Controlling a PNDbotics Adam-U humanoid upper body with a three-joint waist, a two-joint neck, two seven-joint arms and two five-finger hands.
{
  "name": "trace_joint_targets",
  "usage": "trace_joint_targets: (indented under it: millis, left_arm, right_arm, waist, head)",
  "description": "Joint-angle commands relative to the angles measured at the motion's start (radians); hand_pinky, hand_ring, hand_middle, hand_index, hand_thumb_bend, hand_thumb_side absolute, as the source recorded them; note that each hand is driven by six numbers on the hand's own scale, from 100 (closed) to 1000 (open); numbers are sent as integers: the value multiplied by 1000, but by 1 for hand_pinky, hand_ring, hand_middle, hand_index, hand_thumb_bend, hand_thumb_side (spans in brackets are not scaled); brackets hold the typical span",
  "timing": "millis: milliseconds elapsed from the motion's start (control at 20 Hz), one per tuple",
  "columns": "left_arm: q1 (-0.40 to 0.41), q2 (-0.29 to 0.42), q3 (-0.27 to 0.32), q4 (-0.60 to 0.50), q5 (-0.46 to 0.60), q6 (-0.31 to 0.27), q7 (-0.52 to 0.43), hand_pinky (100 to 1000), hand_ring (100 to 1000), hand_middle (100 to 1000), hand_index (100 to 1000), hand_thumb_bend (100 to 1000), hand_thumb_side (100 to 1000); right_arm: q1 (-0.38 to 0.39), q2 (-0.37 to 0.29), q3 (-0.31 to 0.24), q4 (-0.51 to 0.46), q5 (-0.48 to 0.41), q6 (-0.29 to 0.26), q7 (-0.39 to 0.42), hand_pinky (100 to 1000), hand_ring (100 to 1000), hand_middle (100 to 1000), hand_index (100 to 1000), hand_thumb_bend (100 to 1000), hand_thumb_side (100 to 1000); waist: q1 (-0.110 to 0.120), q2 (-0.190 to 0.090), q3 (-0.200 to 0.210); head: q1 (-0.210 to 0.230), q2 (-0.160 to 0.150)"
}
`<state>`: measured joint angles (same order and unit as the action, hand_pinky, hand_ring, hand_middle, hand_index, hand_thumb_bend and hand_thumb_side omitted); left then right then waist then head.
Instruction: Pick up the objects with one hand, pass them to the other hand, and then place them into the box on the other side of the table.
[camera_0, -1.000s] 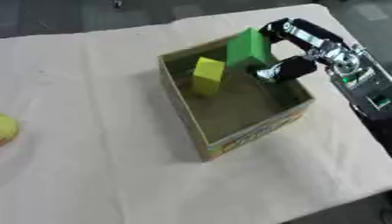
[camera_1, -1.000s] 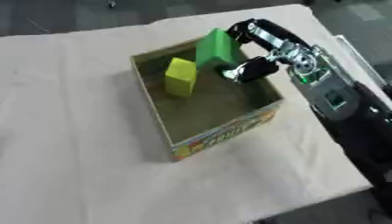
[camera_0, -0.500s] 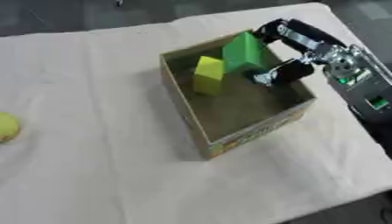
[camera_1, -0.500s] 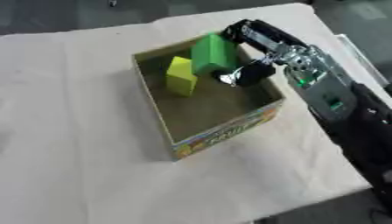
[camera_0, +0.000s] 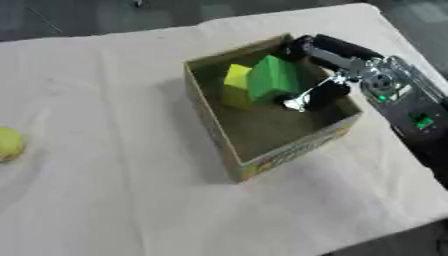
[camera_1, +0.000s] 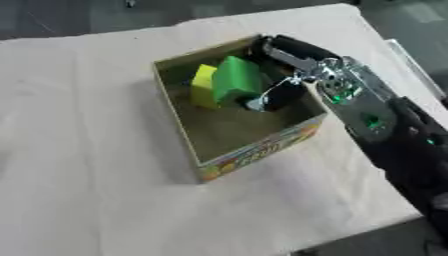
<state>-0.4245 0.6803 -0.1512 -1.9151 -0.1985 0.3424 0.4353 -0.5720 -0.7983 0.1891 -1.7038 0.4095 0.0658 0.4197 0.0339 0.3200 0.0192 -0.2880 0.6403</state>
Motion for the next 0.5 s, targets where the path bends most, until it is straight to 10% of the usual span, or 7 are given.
trace_joint_targets:
  millis: [50, 500]
  left_arm:
    - [-10, 28, 17, -16, 3, 2, 8, 879, 731, 683, 822, 516, 812]
    - [-9, 27, 17, -15, 3, 9, 14, 879, 730, 681, 823, 519, 809]
  right_arm:
    - [-17, -24, -3, 3, 18, -10, 22, 846, 719, 665, 654, 367, 267]
    - [-18, -20, -9, 7, 20, -24, 21, 885, 792, 750, 803, 469, 298]
  waist:
    - [-10, -10, 1]
    - [-9, -12, 2]
  head:
    - [-2, 1]
    - [4, 2]
